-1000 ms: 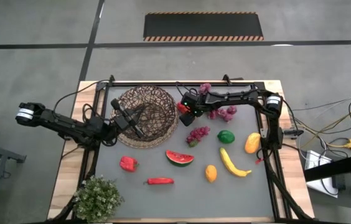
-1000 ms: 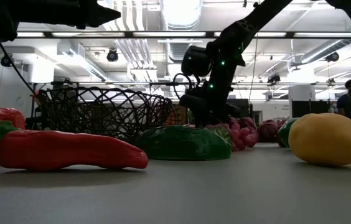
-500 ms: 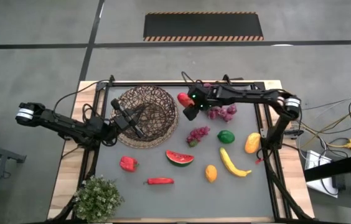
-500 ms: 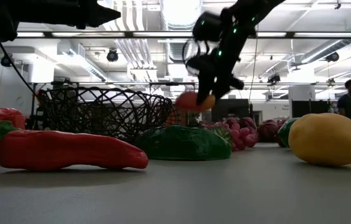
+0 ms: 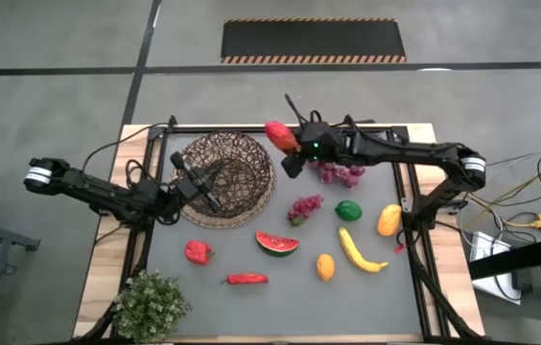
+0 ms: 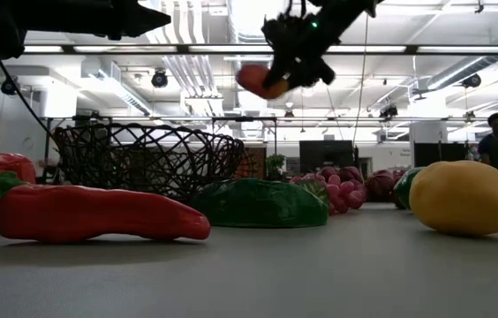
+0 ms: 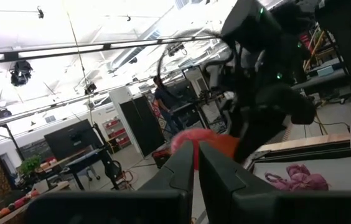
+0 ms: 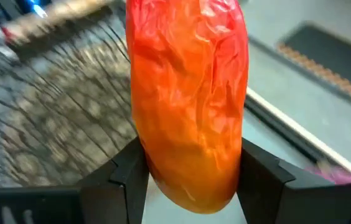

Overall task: Build produce basket
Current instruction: Put the red mango into the wire basket

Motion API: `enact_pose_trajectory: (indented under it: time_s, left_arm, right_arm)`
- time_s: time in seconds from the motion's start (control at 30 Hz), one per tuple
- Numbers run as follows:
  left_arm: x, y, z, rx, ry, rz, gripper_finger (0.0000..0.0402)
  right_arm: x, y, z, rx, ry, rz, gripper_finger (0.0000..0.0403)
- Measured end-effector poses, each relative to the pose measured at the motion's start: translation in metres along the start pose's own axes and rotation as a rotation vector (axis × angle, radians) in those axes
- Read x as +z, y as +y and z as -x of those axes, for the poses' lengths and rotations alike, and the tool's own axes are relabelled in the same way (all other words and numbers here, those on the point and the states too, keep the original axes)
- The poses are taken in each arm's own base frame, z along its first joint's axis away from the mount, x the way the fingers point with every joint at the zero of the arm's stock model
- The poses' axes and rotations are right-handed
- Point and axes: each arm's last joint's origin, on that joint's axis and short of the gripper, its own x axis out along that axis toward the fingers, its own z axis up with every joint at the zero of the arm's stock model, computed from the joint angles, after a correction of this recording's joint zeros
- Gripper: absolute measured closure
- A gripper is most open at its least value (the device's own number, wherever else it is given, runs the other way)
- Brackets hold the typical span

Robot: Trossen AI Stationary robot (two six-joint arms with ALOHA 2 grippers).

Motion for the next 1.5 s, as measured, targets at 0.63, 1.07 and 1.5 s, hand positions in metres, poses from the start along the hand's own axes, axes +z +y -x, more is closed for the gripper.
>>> enact_pose_trajectory:
  time_s: [0.63, 1.07, 1.5]
  left_arm:
    - [0.013, 0.011, 0.011, -0.011, -0.046, 0.050, 0.0396]
    - [0.017, 0.017, 0.018, -0.030, -0.044, 0.053, 0.0396]
    - [0.018, 0.017, 0.019, -0.036, -0.049, 0.058, 0.0396]
  right_arm:
    - [-0.002, 0.043, -0.074, 0.111, -0.227, 0.103, 0.0227]
    - [0.014, 0.048, -0.105, 0.155, -0.144, 0.071, 0.0227]
    - [0.010, 0.059, -0.153, 0.196, 0.059, 0.103, 0.0227]
